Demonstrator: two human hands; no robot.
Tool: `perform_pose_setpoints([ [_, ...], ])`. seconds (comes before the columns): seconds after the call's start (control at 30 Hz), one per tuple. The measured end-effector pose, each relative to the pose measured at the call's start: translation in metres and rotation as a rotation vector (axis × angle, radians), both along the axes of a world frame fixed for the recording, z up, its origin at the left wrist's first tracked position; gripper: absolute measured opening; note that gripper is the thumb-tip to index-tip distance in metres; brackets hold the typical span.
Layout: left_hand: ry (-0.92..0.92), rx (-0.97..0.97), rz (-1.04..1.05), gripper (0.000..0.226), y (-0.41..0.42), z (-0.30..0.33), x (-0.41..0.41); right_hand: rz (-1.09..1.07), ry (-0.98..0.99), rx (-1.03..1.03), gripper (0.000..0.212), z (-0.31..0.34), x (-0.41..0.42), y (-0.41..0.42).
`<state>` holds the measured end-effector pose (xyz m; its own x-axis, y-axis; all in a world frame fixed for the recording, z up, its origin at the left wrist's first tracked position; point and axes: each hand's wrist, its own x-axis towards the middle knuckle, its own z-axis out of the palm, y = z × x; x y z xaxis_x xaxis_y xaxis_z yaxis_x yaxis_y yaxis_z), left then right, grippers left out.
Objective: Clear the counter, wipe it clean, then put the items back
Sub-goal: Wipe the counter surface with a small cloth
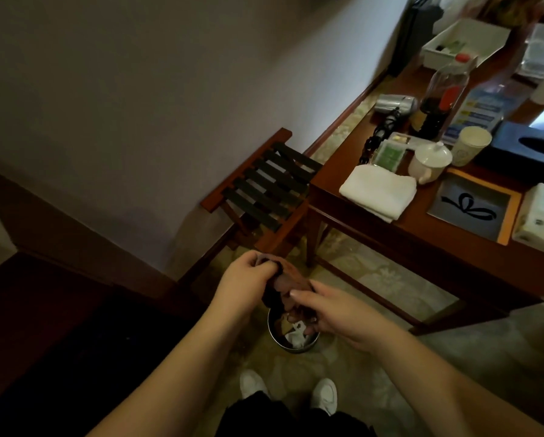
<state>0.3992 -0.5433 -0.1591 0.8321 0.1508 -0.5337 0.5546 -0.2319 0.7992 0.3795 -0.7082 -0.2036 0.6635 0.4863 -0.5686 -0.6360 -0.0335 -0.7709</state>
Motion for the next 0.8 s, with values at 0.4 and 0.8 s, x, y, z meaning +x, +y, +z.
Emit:
perform_pose_setpoints([
  [0.4, 0.129, -0.443, -0.205, 0.046, 0.018, -0.023, 0.036, -0.258, 0.19, 0.239, 0.059, -0.001, 0.04, -0.004],
  [0.8, 0.21, -0.565, -0.21, 0.041, 0.067, -0.045, 0.099, -0.416, 0.216, 0.249, 0.049, -0.006, 0.091, 0.033],
])
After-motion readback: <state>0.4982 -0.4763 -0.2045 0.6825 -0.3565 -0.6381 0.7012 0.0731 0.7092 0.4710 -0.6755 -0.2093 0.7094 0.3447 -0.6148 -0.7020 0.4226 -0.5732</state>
